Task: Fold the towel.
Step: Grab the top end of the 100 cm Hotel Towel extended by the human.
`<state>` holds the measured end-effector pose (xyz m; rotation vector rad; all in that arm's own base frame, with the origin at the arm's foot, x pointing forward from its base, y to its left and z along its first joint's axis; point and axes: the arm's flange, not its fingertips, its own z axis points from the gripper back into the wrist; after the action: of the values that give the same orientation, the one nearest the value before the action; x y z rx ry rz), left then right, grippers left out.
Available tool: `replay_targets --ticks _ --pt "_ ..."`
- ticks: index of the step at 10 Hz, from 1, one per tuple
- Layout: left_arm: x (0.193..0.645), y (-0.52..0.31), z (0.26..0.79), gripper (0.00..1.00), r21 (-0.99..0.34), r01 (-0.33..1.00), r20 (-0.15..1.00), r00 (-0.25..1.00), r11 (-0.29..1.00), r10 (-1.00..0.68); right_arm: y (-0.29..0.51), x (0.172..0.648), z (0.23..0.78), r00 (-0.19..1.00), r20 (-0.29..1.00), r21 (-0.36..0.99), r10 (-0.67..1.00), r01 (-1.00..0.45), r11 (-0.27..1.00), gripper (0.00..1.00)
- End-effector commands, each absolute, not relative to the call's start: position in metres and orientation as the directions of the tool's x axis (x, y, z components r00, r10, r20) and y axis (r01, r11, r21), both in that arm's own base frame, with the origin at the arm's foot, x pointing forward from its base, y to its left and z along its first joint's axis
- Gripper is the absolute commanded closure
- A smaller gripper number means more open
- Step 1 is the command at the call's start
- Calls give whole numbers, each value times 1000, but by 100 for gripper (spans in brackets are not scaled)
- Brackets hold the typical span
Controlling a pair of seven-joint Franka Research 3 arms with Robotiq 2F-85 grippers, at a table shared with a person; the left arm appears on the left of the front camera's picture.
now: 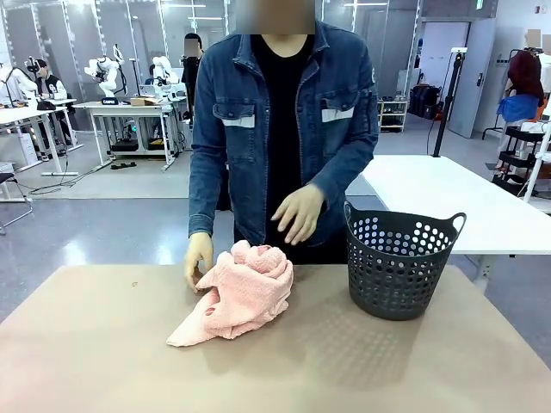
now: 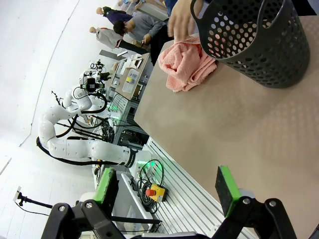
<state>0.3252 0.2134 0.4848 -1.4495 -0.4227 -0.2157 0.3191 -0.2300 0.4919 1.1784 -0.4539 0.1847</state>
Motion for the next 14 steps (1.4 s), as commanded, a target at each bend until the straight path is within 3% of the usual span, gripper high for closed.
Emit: replay_targets --ticks 1,14 --pt "326 215 486 0 -903 417 426 898 101 107 -231 321 493 885 456 842 -95 -394 368 0" --pt "326 215 486 0 -903 417 426 898 101 107 -231 321 493 885 456 842 -95 -394 368 0"
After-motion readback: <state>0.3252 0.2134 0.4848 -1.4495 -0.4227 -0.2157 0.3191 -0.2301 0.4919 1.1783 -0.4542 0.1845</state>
